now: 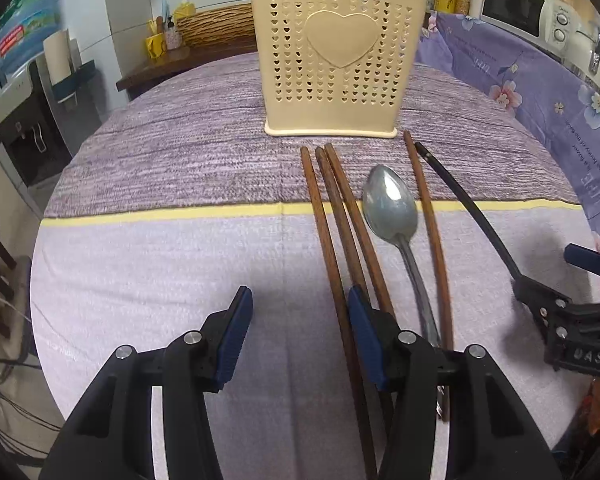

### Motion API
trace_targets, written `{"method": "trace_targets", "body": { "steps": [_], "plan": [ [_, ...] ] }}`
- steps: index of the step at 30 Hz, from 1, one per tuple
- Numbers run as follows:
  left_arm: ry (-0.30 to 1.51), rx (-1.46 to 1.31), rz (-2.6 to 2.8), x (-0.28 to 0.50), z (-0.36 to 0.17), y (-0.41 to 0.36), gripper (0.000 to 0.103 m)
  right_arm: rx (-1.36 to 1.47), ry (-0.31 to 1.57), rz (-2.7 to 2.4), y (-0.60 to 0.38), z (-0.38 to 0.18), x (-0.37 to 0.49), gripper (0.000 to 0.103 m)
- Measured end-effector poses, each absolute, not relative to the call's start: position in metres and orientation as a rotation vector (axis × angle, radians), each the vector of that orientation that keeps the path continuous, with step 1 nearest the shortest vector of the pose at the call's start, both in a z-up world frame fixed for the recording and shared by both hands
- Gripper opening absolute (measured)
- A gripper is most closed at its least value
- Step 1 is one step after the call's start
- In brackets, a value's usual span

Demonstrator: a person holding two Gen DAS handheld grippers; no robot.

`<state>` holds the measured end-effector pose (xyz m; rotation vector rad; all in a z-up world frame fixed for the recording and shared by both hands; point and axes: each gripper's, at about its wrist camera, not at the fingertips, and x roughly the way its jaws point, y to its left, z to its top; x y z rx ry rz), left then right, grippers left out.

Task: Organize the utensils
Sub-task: 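Move both tools back toward the remaining utensils on the table, then grasp a brown wooden chopstick with the left tool while the right grasps the black chopstick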

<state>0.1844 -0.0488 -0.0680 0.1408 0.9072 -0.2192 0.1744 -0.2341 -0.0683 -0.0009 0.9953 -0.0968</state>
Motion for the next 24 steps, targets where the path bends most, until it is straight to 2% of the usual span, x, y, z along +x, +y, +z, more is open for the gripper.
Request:
{"method": "trace_targets", "body": {
  "steps": [7,10,13,15,16,18,21,24],
  "plan": [
    [0.940,0.127,-0.205,0.229,-0.066,-0.041,0.047,-0.086,0.985,-0.054,-0.220,-0.065,0.215,0.094],
    [0.948,0.125,-0.199,0.245,-0.065,-0.042,0.039,-0.097,0.975,-0.035,-0.214,-0.063,0.244,0.088],
    [0.956,0.125,-0.187,0.255,-0.064,-0.044,0.029,-0.074,0.977,-0.012,-0.210,-0.062,0.265,0.069],
    [0.964,0.123,-0.186,0.259,-0.063,-0.047,0.026,-0.070,0.976,0.017,-0.205,-0.060,0.273,0.050],
    [0.965,0.126,-0.187,0.259,-0.063,-0.048,0.024,-0.061,0.978,0.031,-0.203,-0.060,0.275,0.046],
    [0.964,0.139,-0.191,0.260,-0.063,-0.052,0.020,-0.033,0.991,0.066,-0.199,-0.060,0.281,0.028],
    [0.972,0.129,-0.192,0.263,-0.062,-0.054,0.014,-0.032,0.993,0.078,-0.196,-0.060,0.286,0.016],
    [0.980,0.101,-0.192,0.268,-0.061,-0.052,0.009,-0.022,0.991,0.083,-0.195,-0.060,0.290,0.010]
  ]
}}
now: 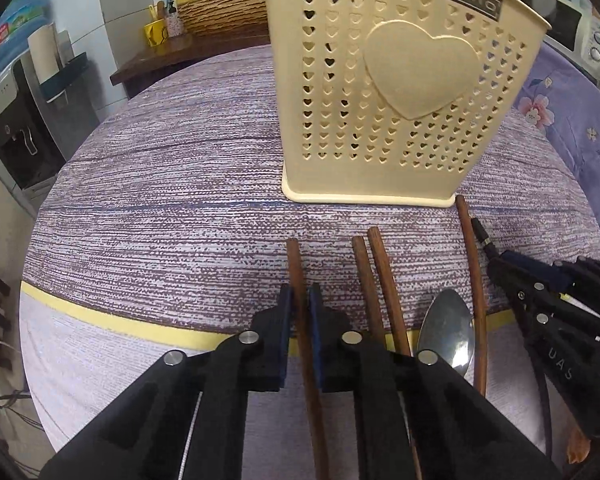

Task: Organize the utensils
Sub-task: 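Grasp a brown wooden chopstick with the left tool while the right grasps the black chopstick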

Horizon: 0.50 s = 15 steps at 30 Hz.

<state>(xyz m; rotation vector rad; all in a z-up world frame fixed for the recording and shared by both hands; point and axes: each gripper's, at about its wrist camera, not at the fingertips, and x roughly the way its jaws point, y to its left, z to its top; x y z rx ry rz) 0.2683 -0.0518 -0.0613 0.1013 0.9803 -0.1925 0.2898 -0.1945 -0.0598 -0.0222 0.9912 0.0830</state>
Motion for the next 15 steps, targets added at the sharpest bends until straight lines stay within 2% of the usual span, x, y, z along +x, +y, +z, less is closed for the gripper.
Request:
{"method": "trace_targets", "body": {
  "steps": [15],
  "plan": [
    [0.949,0.028,-0.201,0.271,-0.055,-0.042,0.008,0.090,0.932,0.143,-0.213,-0.056,0.284,0.008]
  ]
}}
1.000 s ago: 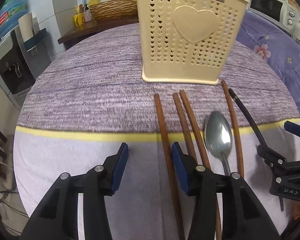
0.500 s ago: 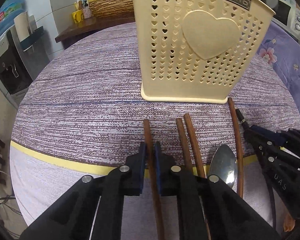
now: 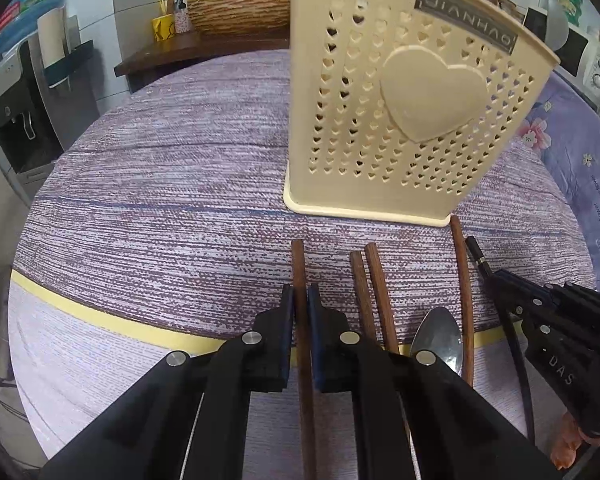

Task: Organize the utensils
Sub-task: 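Grasp a brown wooden chopstick with the left tool while the right grasps the black chopstick, then lift both chopsticks upright and carry them over the cream holder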

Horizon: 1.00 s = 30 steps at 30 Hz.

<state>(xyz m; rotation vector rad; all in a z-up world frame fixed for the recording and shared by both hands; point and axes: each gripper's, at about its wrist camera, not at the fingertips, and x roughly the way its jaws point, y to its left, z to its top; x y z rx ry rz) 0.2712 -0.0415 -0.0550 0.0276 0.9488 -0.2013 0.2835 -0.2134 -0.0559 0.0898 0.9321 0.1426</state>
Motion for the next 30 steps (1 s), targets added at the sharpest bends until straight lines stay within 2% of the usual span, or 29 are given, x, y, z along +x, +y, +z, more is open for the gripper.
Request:
{"method": "trace_targets", "body": {
  "steps": [6,18,30],
  "plan": [
    [0.868,-0.028,-0.218,0.256,-0.024,-0.029,0.008,0.131,0.826,0.156,-0.221,-0.026,0.260,0.008],
    [0.535,-0.115,-0.252,0.186,0.092,0.010,0.008,0.180,0.506,0.185,-0.267,0.082,0.168,0.008],
    [0.496,-0.112,-0.246,0.183,0.102,0.010,0.008,0.161,0.483,0.173,-0.271,0.095,0.160,0.008]
  ]
}}
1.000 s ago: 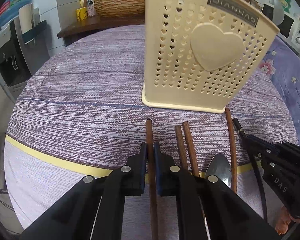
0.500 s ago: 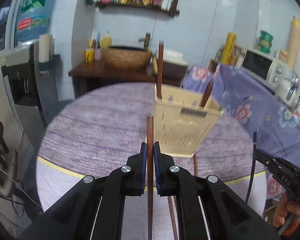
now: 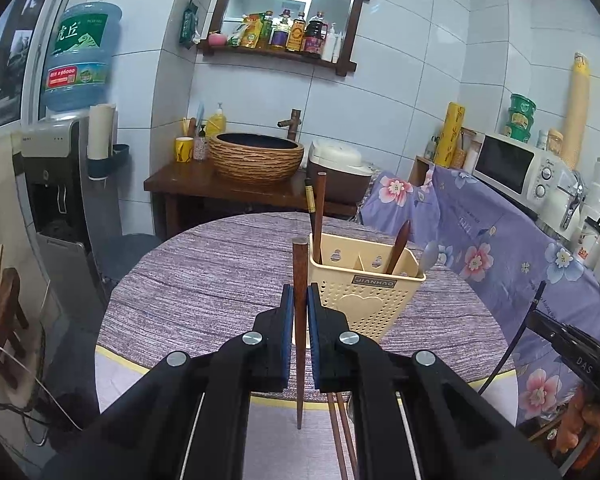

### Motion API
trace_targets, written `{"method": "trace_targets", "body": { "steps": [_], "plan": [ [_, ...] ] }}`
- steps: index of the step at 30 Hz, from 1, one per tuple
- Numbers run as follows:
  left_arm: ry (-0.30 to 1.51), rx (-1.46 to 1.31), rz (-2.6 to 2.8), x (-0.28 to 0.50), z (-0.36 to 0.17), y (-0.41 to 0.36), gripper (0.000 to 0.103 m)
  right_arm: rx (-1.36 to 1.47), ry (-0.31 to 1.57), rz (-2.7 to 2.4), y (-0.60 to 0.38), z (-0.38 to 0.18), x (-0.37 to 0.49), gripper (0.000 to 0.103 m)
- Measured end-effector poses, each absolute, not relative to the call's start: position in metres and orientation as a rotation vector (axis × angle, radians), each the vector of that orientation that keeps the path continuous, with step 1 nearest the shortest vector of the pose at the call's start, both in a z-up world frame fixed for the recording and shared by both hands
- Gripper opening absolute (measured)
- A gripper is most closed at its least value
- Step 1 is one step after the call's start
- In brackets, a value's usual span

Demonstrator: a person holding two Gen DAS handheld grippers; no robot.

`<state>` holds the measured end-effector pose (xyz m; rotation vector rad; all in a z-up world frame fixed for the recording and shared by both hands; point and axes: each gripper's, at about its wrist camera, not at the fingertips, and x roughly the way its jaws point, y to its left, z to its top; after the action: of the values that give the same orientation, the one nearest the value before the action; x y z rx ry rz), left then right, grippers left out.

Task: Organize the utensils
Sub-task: 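Lift both chopsticks upright and carry them over the cream holder, then lower both chopsticks into the holder and open both tools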

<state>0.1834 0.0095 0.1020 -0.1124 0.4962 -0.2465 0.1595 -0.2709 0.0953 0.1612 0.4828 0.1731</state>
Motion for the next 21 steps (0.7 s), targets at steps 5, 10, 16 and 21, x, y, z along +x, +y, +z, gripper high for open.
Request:
{"method": "trace_targets", "body": {
  "steps": [5,10,16,21],
  "plan": [
    [0.487,-0.120,-0.259,0.185,0.110,0.012,0.008,0.157,0.467,0.189,-0.268,0.105,0.160,0.008],
    [0.469,-0.128,-0.295,0.189,0.134,0.012,0.008,0.155,0.440,0.228,-0.261,0.135,0.171,0.008],
    [0.375,-0.142,-0.321,0.206,0.209,0.001,0.008,0.161,0.335,0.266,-0.248,0.213,0.204,0.008],
    [0.307,-0.161,-0.279,0.234,0.253,-0.019,0.008,0.169,0.244,0.226,-0.233,0.267,0.239,0.008]
  ]
}}
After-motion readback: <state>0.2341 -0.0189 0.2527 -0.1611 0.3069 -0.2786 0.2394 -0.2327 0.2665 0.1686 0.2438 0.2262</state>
